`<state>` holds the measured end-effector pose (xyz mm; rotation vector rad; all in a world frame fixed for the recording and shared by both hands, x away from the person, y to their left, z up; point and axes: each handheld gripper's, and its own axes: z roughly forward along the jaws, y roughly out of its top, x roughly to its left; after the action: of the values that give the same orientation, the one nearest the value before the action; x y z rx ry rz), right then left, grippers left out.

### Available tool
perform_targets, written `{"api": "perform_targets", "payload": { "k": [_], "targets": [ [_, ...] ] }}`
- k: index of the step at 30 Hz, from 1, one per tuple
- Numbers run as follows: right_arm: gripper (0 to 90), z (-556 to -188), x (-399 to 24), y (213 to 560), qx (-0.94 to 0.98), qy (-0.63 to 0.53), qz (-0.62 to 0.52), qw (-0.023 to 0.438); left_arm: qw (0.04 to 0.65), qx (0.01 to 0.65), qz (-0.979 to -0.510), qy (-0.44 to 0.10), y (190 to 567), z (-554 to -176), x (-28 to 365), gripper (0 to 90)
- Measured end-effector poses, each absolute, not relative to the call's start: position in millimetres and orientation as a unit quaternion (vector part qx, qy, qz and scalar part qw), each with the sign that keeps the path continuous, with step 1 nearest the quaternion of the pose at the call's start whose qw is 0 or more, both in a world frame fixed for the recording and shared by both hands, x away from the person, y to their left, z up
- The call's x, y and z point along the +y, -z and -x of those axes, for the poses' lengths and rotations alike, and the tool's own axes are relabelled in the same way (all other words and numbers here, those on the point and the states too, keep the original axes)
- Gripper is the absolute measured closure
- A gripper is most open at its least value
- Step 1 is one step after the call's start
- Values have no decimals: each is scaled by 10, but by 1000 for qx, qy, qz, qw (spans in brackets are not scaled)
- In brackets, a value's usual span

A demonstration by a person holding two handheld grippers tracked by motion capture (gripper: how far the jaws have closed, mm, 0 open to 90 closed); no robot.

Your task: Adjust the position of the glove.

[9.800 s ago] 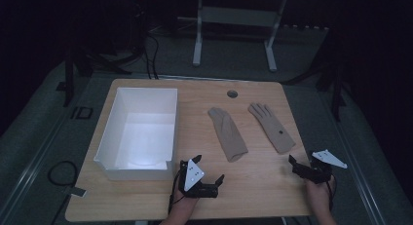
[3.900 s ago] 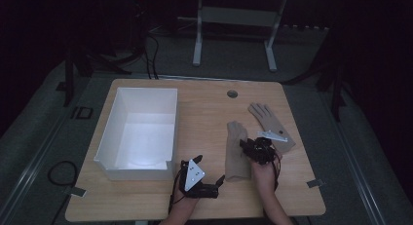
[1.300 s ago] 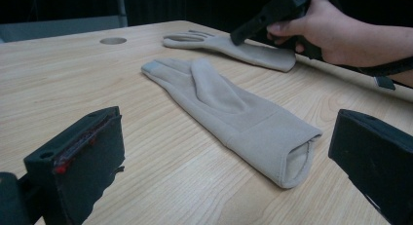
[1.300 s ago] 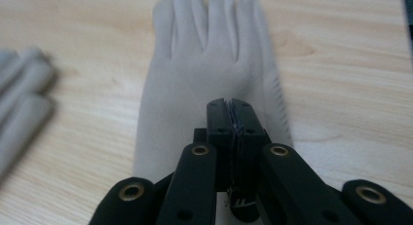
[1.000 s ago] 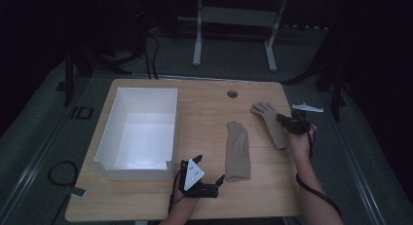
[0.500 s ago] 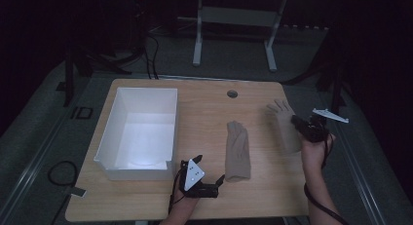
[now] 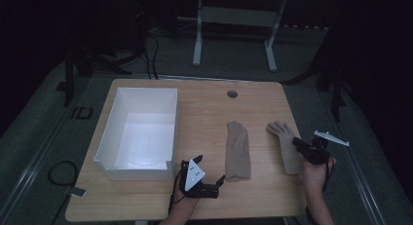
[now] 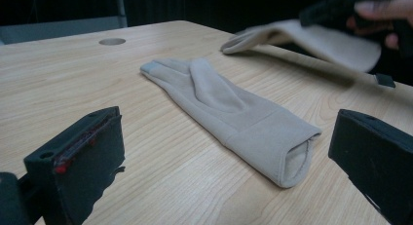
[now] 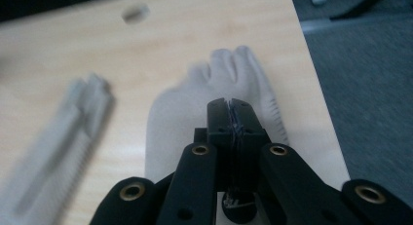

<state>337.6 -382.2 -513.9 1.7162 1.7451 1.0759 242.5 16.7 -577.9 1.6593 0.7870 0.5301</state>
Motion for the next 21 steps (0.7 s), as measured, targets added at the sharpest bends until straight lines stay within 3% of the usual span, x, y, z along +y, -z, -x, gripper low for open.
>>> {"api": "perform_targets", "payload": {
  "k": [8,16,21],
  "targets": [
    [833,-3324,-3865,5382,656,-348,-634,216,578,336,-709,-225,5779,-2427,164,2],
    [598,-3348,-3929,5346,694,-353,-592,208,578,336,-709,-224,5778,-2426,163,2],
    [524,-3383,-3969,5280,757,-335,-510,234,577,334,-711,-225,5778,-2425,164,2]
  ]
}}
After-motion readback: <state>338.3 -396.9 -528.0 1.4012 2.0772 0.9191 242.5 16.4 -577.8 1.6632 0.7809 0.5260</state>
